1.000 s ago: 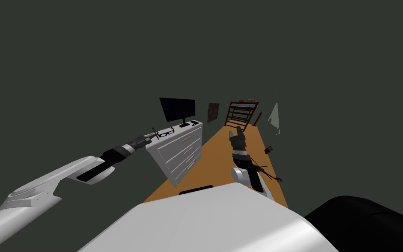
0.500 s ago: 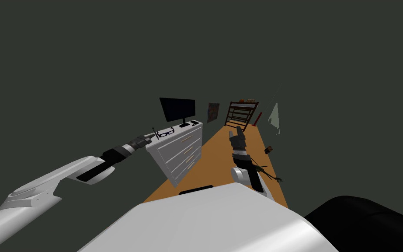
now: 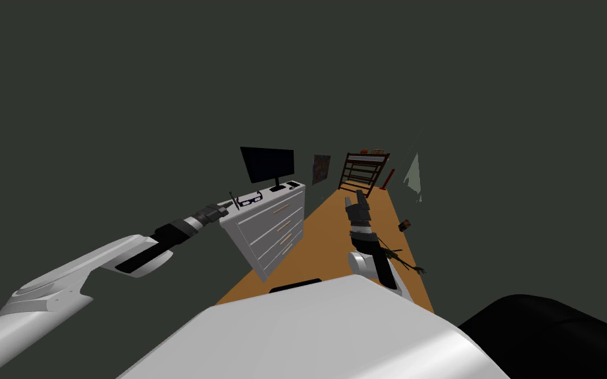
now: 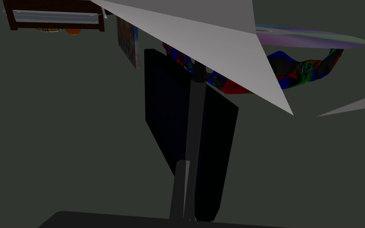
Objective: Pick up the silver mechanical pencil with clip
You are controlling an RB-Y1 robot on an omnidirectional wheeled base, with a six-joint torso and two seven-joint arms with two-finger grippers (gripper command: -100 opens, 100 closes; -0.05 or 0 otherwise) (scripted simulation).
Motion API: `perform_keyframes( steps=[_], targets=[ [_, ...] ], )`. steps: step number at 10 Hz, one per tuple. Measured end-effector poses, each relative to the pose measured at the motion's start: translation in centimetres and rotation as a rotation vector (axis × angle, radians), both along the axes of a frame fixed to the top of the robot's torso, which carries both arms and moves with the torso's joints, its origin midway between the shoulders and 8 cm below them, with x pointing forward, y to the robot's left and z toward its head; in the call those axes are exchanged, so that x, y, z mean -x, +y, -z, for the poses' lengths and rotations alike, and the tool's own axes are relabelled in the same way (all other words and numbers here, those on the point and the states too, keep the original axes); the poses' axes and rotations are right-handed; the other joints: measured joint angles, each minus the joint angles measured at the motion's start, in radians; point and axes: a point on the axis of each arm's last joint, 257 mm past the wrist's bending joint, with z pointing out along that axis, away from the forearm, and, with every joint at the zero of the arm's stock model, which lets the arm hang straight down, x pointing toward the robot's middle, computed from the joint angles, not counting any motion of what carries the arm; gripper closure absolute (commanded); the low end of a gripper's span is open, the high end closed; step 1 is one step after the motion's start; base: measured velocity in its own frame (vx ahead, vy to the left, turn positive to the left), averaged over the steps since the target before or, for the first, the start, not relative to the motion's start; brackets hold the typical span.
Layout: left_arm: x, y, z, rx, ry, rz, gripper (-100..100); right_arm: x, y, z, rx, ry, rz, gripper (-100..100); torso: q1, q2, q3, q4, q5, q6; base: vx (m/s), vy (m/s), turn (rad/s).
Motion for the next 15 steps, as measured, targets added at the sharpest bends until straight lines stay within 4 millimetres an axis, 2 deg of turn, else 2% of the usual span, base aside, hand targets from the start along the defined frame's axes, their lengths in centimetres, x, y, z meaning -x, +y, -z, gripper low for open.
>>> perform_keyframes(
  steps=[1,3,4,5,6,7,9,11,13,14,15],
  targets=[
    [0.0,0.0,0.0,0.000,0.000,0.000,100,0.0,0.0,0.0,0.000,0.000,0.000,0,0.000,0.000,0.000,0.000,0.000,0.000,0.000,0.000,0.000],
    [0.0,0.0,0.0,0.000,0.000,0.000,-100,0.0,0.0,0.0,0.000,0.000,0.000,0,0.000,0.000,0.000,0.000,0.000,0.000,0.000,0.000,0.000],
    [0.0,0.0,0.0,0.000,0.000,0.000,0,0.0,0.0,0.0,0.000,0.000,0.000,0,0.000,0.000,0.000,0.000,0.000,0.000,0.000,0.000,0.000],
    [0.0,0.0,0.0,0.000,0.000,0.000,-100,0.0,0.0,0.0,0.000,0.000,0.000,0,0.000,0.000,0.000,0.000,0.000,0.000,0.020,0.022,0.351],
    [-0.7,-0.6,1.1,0.014,0.013,0.010,-100,0.0,0.0,0.0,0.000,0.000,0.000,0,0.001,-0.001,-0.001,0.000,0.001,-0.001,0.029,0.016,0.339],
    [-1.3,-1.6,1.0,0.029,0.006,0.027,-100,0.0,0.0,0.0,0.000,0.000,0.000,0,0.001,-0.002,-0.001,0.000,0.000,-0.001,0.045,0.036,0.335],
    [-2.0,-4.2,2.7,0.057,0.026,0.062,-100,0.0,0.0,0.0,0.000,0.000,0.000,0,0.002,-0.003,-0.002,-0.001,0.001,-0.001,0.026,0.020,0.253],
    [-3.0,-5.6,1.6,0.067,-0.001,0.084,-100,0.0,0.0,0.0,0.000,0.000,0.000,0,0.000,-0.001,0.000,0.000,0.000,0.001,0.008,0.010,0.148],
    [-3.9,-8.4,2.7,0.086,0.013,0.123,-100,0.0,0.0,0.0,0.000,0.000,0.000,0,0.001,-0.002,-0.001,0.000,0.000,-0.001,0.021,0.008,0.232],
    [-4.2,-9.2,2.4,0.091,0.000,0.138,-100,0.0,0.0,0.0,0.000,0.000,0.000,0,0.000,-0.001,-0.001,0.000,0.000,0.001,0.034,0.021,0.298],
    [-4.6,-10.9,3.4,0.101,0.015,0.165,-100,0.0,0.0,0.0,0.000,0.000,0.000,0,0.001,-0.002,-0.001,-0.001,0.000,-0.001,0.034,0.016,0.356]
  ],
)
